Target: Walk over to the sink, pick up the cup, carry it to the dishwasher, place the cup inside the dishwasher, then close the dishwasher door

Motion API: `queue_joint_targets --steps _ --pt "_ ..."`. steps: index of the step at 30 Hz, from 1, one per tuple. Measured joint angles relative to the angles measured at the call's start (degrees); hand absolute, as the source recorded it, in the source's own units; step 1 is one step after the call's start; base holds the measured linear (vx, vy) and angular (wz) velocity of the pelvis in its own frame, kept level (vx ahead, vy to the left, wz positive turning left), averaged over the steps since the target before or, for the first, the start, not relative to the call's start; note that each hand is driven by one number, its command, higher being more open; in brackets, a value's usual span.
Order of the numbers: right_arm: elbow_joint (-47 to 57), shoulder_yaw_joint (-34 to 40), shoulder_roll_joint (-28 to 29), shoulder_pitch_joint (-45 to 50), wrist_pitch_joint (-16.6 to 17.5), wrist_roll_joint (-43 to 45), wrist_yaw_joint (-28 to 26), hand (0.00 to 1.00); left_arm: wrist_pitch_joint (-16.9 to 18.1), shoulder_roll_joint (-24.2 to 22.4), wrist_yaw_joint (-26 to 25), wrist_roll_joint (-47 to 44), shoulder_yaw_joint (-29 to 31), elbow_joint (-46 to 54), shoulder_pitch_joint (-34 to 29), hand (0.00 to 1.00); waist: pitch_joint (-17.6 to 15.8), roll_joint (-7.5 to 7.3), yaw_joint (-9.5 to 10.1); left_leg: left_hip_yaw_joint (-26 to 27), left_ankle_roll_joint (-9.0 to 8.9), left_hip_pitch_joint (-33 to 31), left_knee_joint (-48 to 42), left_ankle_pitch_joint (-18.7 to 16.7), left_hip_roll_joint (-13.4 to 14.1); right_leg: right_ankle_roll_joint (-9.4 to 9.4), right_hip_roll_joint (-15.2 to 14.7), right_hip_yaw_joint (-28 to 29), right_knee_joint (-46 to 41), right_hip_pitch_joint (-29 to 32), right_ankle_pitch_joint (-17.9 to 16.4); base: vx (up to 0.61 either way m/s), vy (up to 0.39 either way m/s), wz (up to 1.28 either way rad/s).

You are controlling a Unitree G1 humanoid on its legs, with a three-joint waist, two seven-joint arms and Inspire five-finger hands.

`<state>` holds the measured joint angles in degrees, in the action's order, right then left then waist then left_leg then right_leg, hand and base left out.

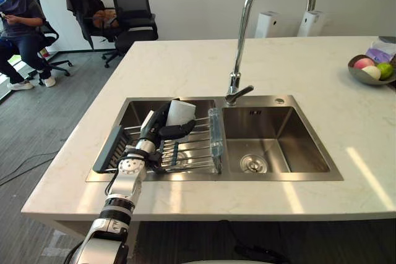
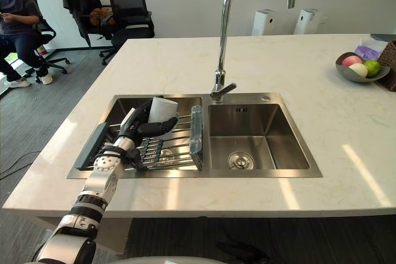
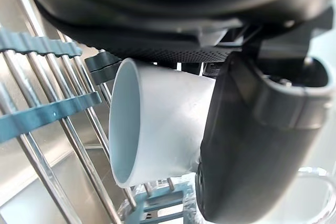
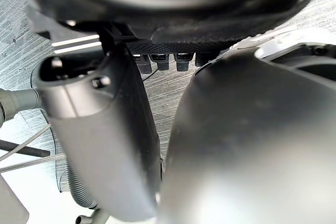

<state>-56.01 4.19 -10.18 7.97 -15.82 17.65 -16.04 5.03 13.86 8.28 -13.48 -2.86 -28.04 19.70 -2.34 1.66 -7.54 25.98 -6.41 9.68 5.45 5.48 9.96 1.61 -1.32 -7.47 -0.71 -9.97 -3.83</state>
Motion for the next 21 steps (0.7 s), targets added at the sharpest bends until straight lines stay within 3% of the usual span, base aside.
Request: queue_joint_targets --steps 6,9,16,21 --pt "-0.63 -0.01 -0.01 -0.02 0.09 0.02 0.01 1.00 0.22 -4.40 -4.56 -11.91 1.30 -2.37 -0.67 0.00 0.17 -0.09 0.02 -0.15 0.00 0.47 0.00 -0.01 -0.02 -0.03 0.01 -0.16 0.12 -0.63 -0.02 0.00 0.000 0.00" --pt "-0.69 0.00 -0.01 -0.03 0.09 0.12 0.04 1.00 2.80 -6.02 -6.90 -16.34 2.55 -4.02 -2.41 0.00 0.21 -0.06 0.02 -0.14 0.00 0.52 0.00 -0.01 0.02 -0.05 0.05 -0.14 0.11 -0.68 -0.02 0.00 0.000 0.00" --pt "-0.72 0.04 0.22 0.05 0.34 0.24 0.05 1.00 8.59 -6.54 -18.46 -15.63 5.86 -5.72 -6.27 0.00 0.14 -0.29 -0.01 -0.07 -0.02 0.45 -0.01 -0.03 0.01 -0.05 0.04 -0.04 0.12 -0.66 -0.01 0.00 0.000 0.00" --pt "-0.75 0.07 0.23 0.93 0.87 0.26 0.04 1.00 11.96 -6.55 -27.51 -7.71 11.36 1.92 -9.60 0.00 0.12 -0.32 1.16 -0.42 0.00 0.29 -0.01 0.00 0.02 -0.05 0.04 -0.35 0.06 -0.73 -0.02 -0.01 -0.004 0.02"
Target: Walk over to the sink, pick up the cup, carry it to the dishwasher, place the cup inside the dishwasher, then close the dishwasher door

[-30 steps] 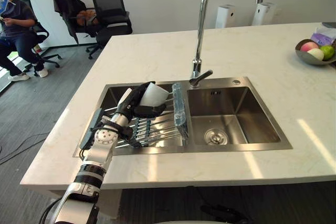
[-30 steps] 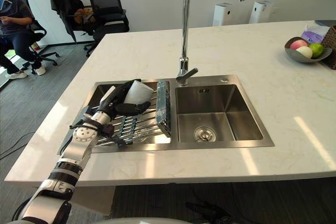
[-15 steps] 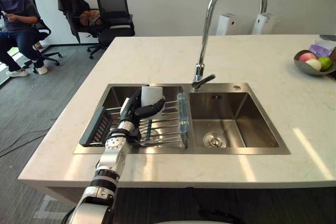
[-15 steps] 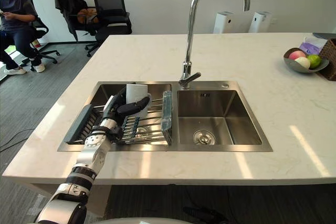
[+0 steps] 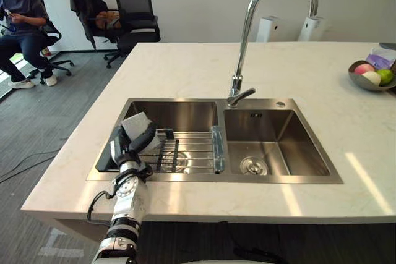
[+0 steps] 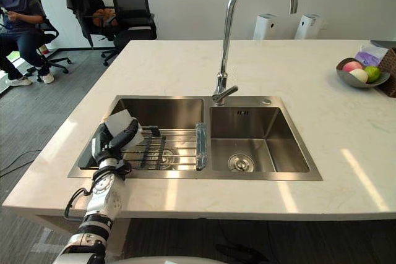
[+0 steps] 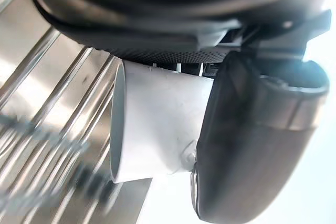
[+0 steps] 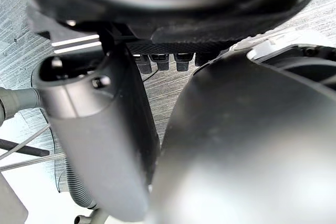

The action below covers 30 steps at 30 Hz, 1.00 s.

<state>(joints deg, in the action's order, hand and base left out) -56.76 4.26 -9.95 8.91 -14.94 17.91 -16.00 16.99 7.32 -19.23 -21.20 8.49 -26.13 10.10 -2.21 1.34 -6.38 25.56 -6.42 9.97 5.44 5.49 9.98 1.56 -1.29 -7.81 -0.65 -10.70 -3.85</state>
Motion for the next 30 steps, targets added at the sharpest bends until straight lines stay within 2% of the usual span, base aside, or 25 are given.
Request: queue_joint_targets --steps 3,6,8,15,23,30 --pt "0.16 0.14 0.09 0.80 0.82 0.10 -0.01 1.00 1.13 0.03 -2.22 3.11 1.56 5.70 -0.62 0.00 0.00 0.00 0.94 -0.56 0.12 -0.22 0.00 0.13 -0.05 -0.01 -0.05 -0.46 -0.13 0.02 -0.04 -0.01 -0.001 0.10" --pt "0.16 0.21 0.09 0.98 1.37 0.09 -0.01 1.00 4.19 0.84 -3.08 5.45 4.51 12.80 -1.93 0.00 -0.01 -0.01 1.16 -1.70 0.28 -0.65 0.00 0.34 -0.23 0.02 -0.24 -1.59 -0.30 0.03 -0.25 -0.03 -0.002 0.19" --pt "0.25 0.57 0.18 1.60 1.76 0.09 -0.01 1.00 6.82 0.89 -2.60 5.42 6.14 17.99 -2.94 0.00 0.00 -0.01 2.23 -2.18 0.31 -0.89 0.01 0.35 -0.34 0.05 -0.34 -1.98 -0.33 0.04 -0.32 -0.02 -0.002 0.10" --pt "-0.28 2.16 0.35 2.09 1.95 0.08 -0.02 1.00 9.81 0.33 -0.12 7.53 5.17 31.75 -5.36 0.00 0.14 -0.20 3.86 -4.18 0.87 -3.16 -0.01 0.91 -1.09 0.18 -0.96 -3.62 -0.17 0.92 -0.24 0.01 0.009 0.15" --pt "-0.65 2.14 0.26 1.78 1.86 0.09 -0.02 1.00 11.68 -0.13 2.06 14.12 1.32 37.96 -8.31 0.00 0.24 -0.02 4.11 -5.50 1.05 -4.57 0.00 1.68 -0.96 0.01 -0.77 -5.02 -0.21 1.71 -0.05 -0.02 -0.001 0.10" --pt "-0.63 1.98 0.19 1.77 1.86 0.11 0.01 1.00 11.84 -0.13 3.18 14.48 1.12 39.63 -9.10 0.00 0.25 0.01 4.24 -5.88 1.35 -5.02 0.00 1.91 -1.12 0.11 -0.90 -5.37 -0.03 1.83 0.31 -0.01 0.005 0.02"
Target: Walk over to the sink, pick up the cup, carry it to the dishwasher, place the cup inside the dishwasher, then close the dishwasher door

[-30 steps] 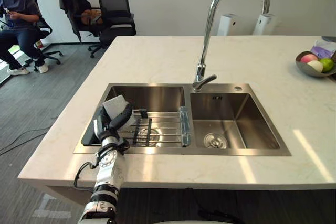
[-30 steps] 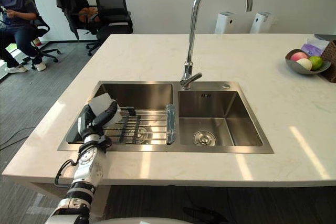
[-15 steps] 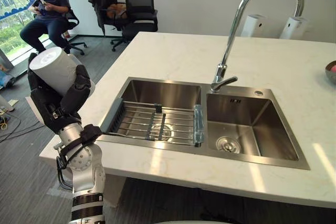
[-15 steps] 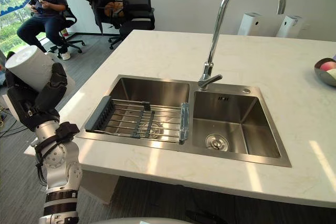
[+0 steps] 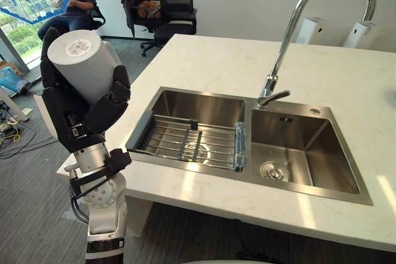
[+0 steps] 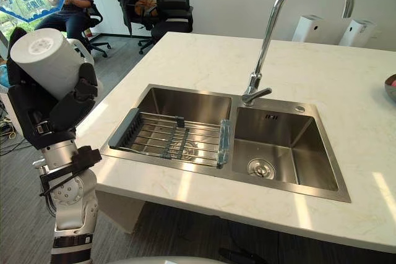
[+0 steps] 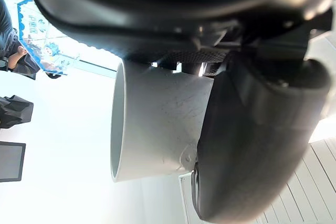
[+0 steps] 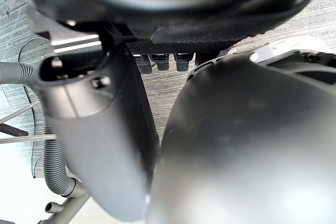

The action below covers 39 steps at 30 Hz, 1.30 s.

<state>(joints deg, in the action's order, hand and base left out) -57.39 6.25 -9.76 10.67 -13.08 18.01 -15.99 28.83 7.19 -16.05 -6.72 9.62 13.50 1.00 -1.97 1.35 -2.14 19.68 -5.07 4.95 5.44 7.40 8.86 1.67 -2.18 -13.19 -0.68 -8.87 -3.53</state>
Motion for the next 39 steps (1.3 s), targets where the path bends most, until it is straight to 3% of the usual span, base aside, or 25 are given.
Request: queue_joint_targets --steps 18,24,27,30,31,32,33,34,35,36,37,38,39 --pt "-0.13 0.01 -0.29 0.02 -0.01 0.91 0.37 1.00 -0.96 0.08 2.58 -0.04 -2.73 0.00 -0.12 0.00 -0.03 0.67 0.07 -0.15 0.13 -0.34 0.00 0.23 0.02 -0.08 0.08 -0.13 0.05 0.03 0.19 0.00 0.000 0.00" --pt "-0.34 -0.02 -1.30 -0.03 -0.04 -0.74 -0.40 1.00 -2.80 0.00 2.39 0.02 -2.76 0.34 -3.53 0.00 -0.05 2.19 0.60 -0.50 0.15 -0.62 -0.66 0.25 0.10 -0.11 0.19 -0.40 -0.05 -0.26 0.21 0.00 0.000 0.03" --pt "-0.24 -0.32 -2.03 -1.18 -0.48 -3.65 -1.66 1.00 -5.37 -1.30 2.20 0.18 -2.77 2.48 -6.09 0.00 -1.64 3.12 1.25 -4.65 0.28 -4.42 -3.87 0.23 0.30 -0.29 0.34 -4.19 -0.60 0.15 0.09 -0.05 -0.015 0.58" --pt "0.82 -1.68 -3.48 -2.46 -1.36 -4.78 -2.25 1.00 -5.70 -3.05 0.96 1.43 -2.92 5.12 -8.96 0.00 -3.53 4.28 2.29 -9.65 0.40 -8.46 -4.29 2.11 0.28 -1.04 0.59 -8.86 -3.15 2.54 -1.40 -0.15 -0.033 0.92" --pt "1.52 -2.23 -4.31 -2.74 -1.38 -5.60 -2.57 1.00 -5.38 -3.23 -0.55 1.64 -3.58 5.47 -9.65 0.00 -4.13 5.45 3.17 -11.59 -0.38 -10.79 -3.66 0.74 0.44 -1.60 0.60 -11.46 -4.71 4.95 -2.90 -0.20 -0.037 1.06" --pt "1.40 -2.31 -4.76 -3.61 -1.75 -6.88 -3.00 1.00 -5.25 -3.06 -2.01 1.69 -3.32 5.46 -10.20 0.00 -4.30 3.91 4.37 -8.53 -0.88 -12.95 -4.19 -3.17 -0.07 -2.54 -0.81 -13.60 -4.23 6.44 -2.45 -0.17 -0.029 1.02" --pt "0.94 -2.18 -4.61 -4.39 -1.88 -7.03 -3.26 1.00 -5.22 -3.17 -2.82 1.74 -3.34 5.64 -10.20 0.00 -5.14 3.13 4.61 -5.44 1.60 -14.22 -6.88 -4.65 -0.04 -3.03 -1.73 -14.80 -4.31 6.97 -2.14 -0.12 -0.034 1.03" --pt "-0.71 -1.84 -5.04 -6.28 -2.24 -6.96 -3.42 1.00 -4.84 -3.07 -4.03 1.80 -3.28 5.82 -10.18 0.00 -6.54 2.57 4.65 2.44 6.70 -16.32 -18.94 -7.39 1.15 -2.89 -3.73 -17.53 -5.39 7.29 -1.85 -0.02 -0.016 0.99" --pt "-0.44 -1.80 -5.67 -6.38 -2.71 -6.89 -3.46 1.00 -4.79 -3.10 -4.18 1.98 -3.47 5.82 -10.20 0.00 -6.83 2.71 4.57 9.08 9.37 -15.68 -31.00 -9.30 3.79 -2.46 -4.93 -19.53 -7.11 6.89 -2.10 0.00 -0.013 1.02" --pt "-0.20 -1.65 -5.98 -6.15 -2.66 -6.85 -3.47 1.00 -4.63 -3.15 -4.17 2.21 -3.63 5.90 -10.18 0.00 -6.67 3.00 4.51 11.79 9.81 -14.71 -34.57 -10.87 5.07 -2.57 -5.21 -20.78 -7.82 6.77 -2.31 0.01 0.011 1.27" --pt "0.92 -0.91 -6.99 -5.84 -2.06 -6.58 -3.47 1.00 -4.55 -2.97 -3.89 2.20 -4.62 6.57 -8.95 0.00 -6.76 4.47 3.59 15.82 9.76 -14.72 -34.69 -10.51 5.91 -2.78 -5.75 -24.35 -11.31 7.10 -3.38 -0.08 0.032 1.73" --pt "1.49 0.90 -7.24 -5.12 -1.09 -6.26 -3.52 1.00 -4.30 -2.66 -3.54 2.19 -6.64 6.69 -7.21 0.00 -7.05 5.33 2.44 17.10 11.82 -15.07 -31.28 -8.61 3.92 -3.11 -6.78 -26.95 -14.31 9.03 -6.00 -0.15 0.033 2.01" --pt "1.49 1.72 -6.98 -4.99 -0.89 -6.08 -3.69 1.00 -3.99 -2.78 -3.47 2.22 -6.90 6.86 -6.88 0.00 -6.29 4.34 1.24 14.51 10.48 -13.78 -22.64 -6.20 -0.07 -3.50 -5.79 -27.08 -10.09 9.31 -6.01 -0.19 0.003 2.41"
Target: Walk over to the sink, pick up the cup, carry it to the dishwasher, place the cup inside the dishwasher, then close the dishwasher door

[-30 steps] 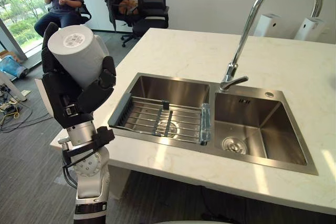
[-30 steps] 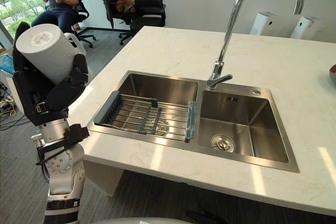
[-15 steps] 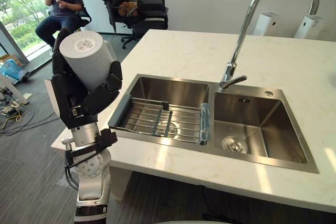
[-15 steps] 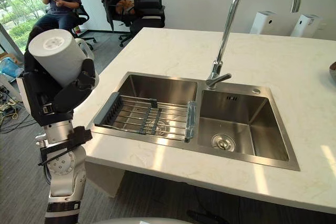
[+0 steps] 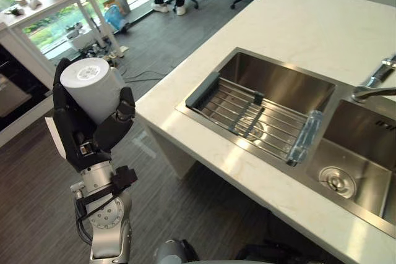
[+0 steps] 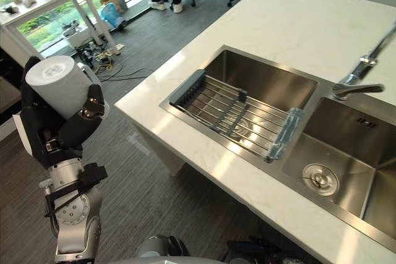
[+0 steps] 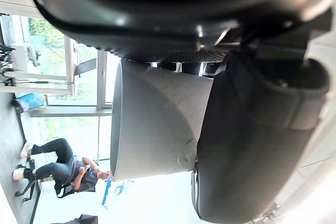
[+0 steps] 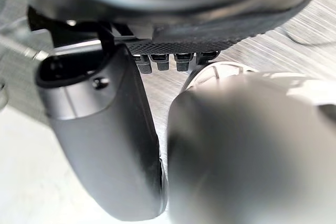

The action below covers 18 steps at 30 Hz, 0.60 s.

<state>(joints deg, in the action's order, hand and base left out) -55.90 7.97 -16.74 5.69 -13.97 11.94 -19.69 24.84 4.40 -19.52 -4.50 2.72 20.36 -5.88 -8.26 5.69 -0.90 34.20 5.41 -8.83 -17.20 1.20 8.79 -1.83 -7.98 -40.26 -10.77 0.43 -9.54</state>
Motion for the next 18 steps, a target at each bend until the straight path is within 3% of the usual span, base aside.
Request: queue_joint_targets --steps 1,2,3,4,6,7,10,11,12,13,14,15,16,17,18 --pt "-0.11 1.42 1.64 0.68 1.01 0.76 -0.23 1.00 1.38 0.04 0.36 -0.03 -0.07 -0.43 2.02 0.00 0.07 -1.01 -1.76 3.01 4.08 2.71 -1.91 -6.30 0.13 0.57 -0.16 -2.97 4.10 -1.12 4.50 -0.17 -0.055 2.10" --pt "0.07 1.33 2.20 0.48 1.28 1.46 -0.02 1.00 2.08 -0.40 0.67 -0.10 -0.52 -0.69 2.43 0.00 0.06 -0.28 -1.40 8.06 -1.00 6.71 -4.19 -8.43 3.91 0.04 0.05 -5.90 2.08 -1.71 4.29 -0.10 -0.044 1.90" --pt "0.15 1.25 2.18 0.28 1.39 1.33 0.76 1.00 2.31 -0.72 0.94 -0.07 -1.00 -0.79 2.51 0.00 -0.18 0.08 -1.44 8.82 -4.23 8.66 -1.17 -7.36 4.10 -0.19 -0.29 -7.56 1.19 -1.78 4.14 -0.09 0.047 1.33" --pt "0.02 1.28 1.86 0.04 1.50 1.47 1.06 1.00 2.38 -0.96 1.55 -0.03 -2.22 -0.78 2.27 0.00 -0.40 0.49 -1.22 9.38 -5.75 9.41 2.80 -7.20 3.32 -0.40 -0.99 -10.50 -0.28 -1.81 4.02 -0.12 0.171 1.09" --pt "0.29 1.18 2.33 -0.19 1.71 1.46 1.19 1.00 2.40 -0.71 2.36 -0.08 -2.34 -0.80 0.64 0.00 -0.83 -0.07 -0.87 11.54 -7.08 11.35 6.62 -8.14 1.80 -0.51 -3.22 -13.90 -1.92 -3.08 3.90 -0.18 0.200 1.05" --pt "0.74 1.21 2.03 0.27 1.92 1.40 1.25 1.00 2.35 -0.81 2.45 -0.41 -2.70 -0.76 -0.69 0.00 -0.89 -0.18 -1.19 10.41 -8.14 12.60 10.19 -7.13 -0.98 -0.40 -5.62 -16.45 -3.43 -4.43 3.88 -0.15 0.158 1.07" --pt "3.37 1.85 0.99 2.43 2.92 1.17 1.56 1.00 2.33 -0.80 3.21 -1.33 -3.23 -0.44 -1.37 0.00 -0.58 0.49 -0.84 2.35 -5.24 12.15 13.70 -5.60 -5.99 0.02 -10.83 -15.58 -10.15 -5.27 4.15 -0.13 0.211 1.44" --pt "6.06 3.08 1.11 4.35 3.65 2.04 1.81 1.00 2.19 -0.99 3.86 -2.41 -3.49 -0.46 -0.95 0.00 -0.59 0.56 -0.95 -3.19 -1.85 11.82 15.00 -4.20 -8.22 -1.41 -13.24 -8.54 -15.36 -3.96 4.61 -0.10 0.207 2.26" --pt "7.69 3.42 1.89 5.38 4.13 4.89 2.52 1.00 2.48 -1.16 5.01 -5.07 -4.66 -0.85 -0.14 0.00 -0.48 0.43 -1.76 -9.71 0.74 10.69 15.28 -3.14 -9.75 -1.86 -12.29 2.69 -18.32 -1.41 3.11 -0.08 0.156 2.56" --pt "8.09 3.67 2.65 5.73 4.14 6.10 2.58 1.00 2.85 -1.06 5.61 -6.14 -5.49 -1.66 0.62 0.00 -0.36 0.60 -1.97 -13.45 0.96 9.57 15.40 -2.78 -10.21 -0.77 -9.67 8.79 -17.58 -0.83 1.44 -0.10 0.050 2.99" --pt "8.20 3.96 4.39 6.07 4.49 9.17 2.81 1.00 3.72 -1.19 7.28 -7.77 -7.47 -4.12 2.49 0.00 -0.37 0.53 -1.73 -19.38 0.78 8.41 16.46 -2.25 -11.30 0.99 -4.18 18.88 -15.33 -0.12 -1.24 -0.05 -0.032 3.01" --pt "8.03 3.68 5.94 5.75 4.27 12.38 3.94 1.00 3.93 -1.53 7.73 -7.94 -8.99 -6.31 2.86 0.00 -0.32 0.46 -1.53 -20.93 -0.01 8.71 18.23 -2.85 -11.75 2.70 0.68 26.17 -12.36 -0.09 -2.81 -0.01 -0.026 2.89" --pt "7.83 3.68 7.01 5.55 4.30 13.97 4.95 1.00 3.85 -1.59 7.94 -7.94 -9.65 -7.27 2.86 0.00 -0.25 -0.22 -1.54 -20.30 -0.89 8.64 17.68 -3.53 -12.16 3.39 1.50 29.37 -10.81 0.09 -3.37 0.11 -0.045 2.56" --pt "8.09 3.06 7.94 5.15 4.71 14.99 6.16 1.00 3.81 -1.39 8.08 -7.89 -10.99 -7.60 3.28 0.00 -0.93 -1.81 -1.69 -19.44 0.43 6.53 12.03 -5.29 -12.39 5.34 1.82 32.71 -9.90 0.90 -4.71 0.12 -0.030 1.67" --pt "7.94 2.55 7.85 4.26 4.52 14.74 6.19 1.00 3.69 -1.40 8.09 -7.85 -11.31 -7.75 2.90 0.00 -1.03 -2.46 -0.88 -20.11 2.07 7.14 11.99 -5.15 -13.53 6.01 1.53 34.26 -10.29 2.22 -5.11 0.15 -0.018 1.20"
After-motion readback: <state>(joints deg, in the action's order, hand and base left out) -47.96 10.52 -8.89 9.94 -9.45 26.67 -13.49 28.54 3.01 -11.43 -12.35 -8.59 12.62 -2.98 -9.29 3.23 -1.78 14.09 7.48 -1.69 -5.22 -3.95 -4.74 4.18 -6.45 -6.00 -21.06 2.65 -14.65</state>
